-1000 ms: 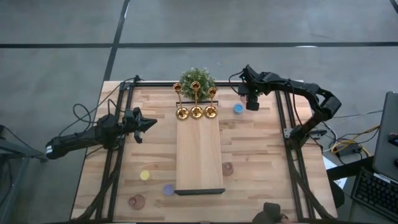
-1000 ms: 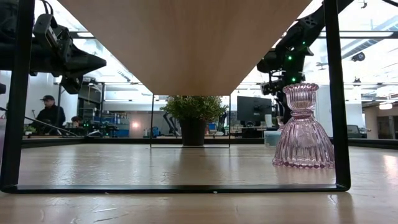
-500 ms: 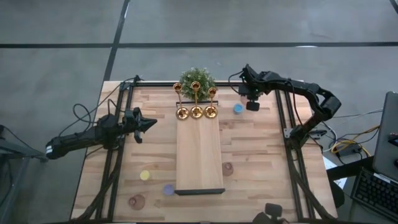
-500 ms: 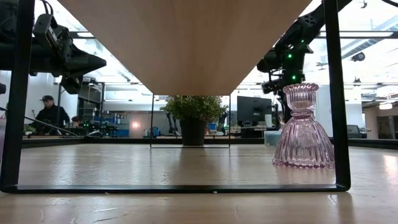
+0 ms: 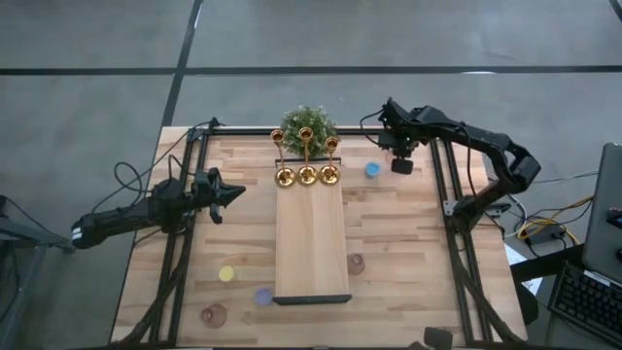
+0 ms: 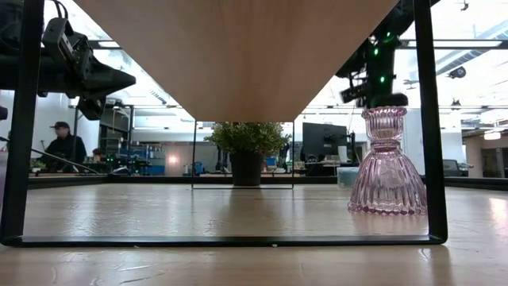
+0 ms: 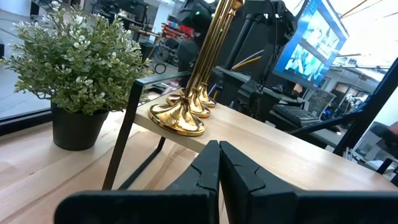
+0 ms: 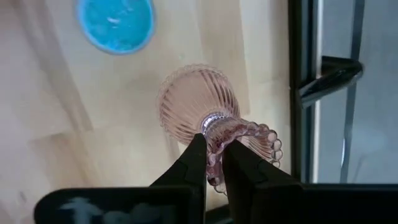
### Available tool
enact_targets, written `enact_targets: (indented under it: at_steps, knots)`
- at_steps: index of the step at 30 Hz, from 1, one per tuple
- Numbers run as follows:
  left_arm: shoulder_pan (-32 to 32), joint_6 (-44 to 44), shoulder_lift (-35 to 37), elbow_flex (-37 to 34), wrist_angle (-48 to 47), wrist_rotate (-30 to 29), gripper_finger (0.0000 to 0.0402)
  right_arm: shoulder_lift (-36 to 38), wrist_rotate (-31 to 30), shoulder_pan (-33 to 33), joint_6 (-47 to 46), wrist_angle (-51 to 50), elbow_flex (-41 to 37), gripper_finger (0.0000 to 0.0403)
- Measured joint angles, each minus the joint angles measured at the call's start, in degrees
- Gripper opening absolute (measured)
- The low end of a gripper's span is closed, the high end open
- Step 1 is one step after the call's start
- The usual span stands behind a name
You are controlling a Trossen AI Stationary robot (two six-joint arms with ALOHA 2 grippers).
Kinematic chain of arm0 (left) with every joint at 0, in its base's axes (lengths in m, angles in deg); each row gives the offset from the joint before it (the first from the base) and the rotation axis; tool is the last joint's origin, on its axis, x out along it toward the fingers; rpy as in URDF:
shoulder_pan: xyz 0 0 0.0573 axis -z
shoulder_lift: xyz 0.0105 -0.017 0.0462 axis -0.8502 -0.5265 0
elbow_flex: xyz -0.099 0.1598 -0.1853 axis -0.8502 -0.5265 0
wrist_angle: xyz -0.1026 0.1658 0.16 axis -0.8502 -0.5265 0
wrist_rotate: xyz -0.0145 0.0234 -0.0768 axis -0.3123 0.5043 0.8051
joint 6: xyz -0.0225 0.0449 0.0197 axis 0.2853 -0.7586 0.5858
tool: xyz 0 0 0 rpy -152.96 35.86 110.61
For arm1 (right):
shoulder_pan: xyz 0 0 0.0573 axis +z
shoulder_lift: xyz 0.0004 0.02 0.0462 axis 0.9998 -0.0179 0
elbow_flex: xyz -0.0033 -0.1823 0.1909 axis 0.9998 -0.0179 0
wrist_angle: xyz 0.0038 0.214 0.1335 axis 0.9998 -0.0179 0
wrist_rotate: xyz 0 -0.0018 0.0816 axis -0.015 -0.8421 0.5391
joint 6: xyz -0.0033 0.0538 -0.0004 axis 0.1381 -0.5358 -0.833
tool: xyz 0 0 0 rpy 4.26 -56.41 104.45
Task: Pick & Place candle stick holders
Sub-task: Put the top pink glass candle holder on the shelf
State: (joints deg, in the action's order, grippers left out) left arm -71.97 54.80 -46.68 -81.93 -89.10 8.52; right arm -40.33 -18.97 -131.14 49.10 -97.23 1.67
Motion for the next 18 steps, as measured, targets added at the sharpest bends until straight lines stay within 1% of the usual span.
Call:
enact_targets:
  at_steps: [4, 8, 13, 18]
  knots:
    - [0.00, 0.02, 0.00, 0.00, 0.02, 0.01, 0.0010, 2.45, 0.00, 2.20, -0.79, -3.89, 1.27, 0.0022]
    - [0.02, 0.02, 0.00, 0.00, 0.02, 0.01, 0.0010, 5.42, 0.02, 5.38, -3.63, -6.50, 2.40, 0.0022]
    - [0.02, 0.04, 0.00, 0.00, 0.02, 0.01, 0.0010, 8.76, 0.00, 10.84, -7.32, -8.90, 3.83, 0.0022]
    - [0.02, 0.07, 0.00, 0.00, 0.04, 0.01, 0.0010, 10.30, 0.04, 17.15, -12.68, -12.35, 6.43, 0.0022]
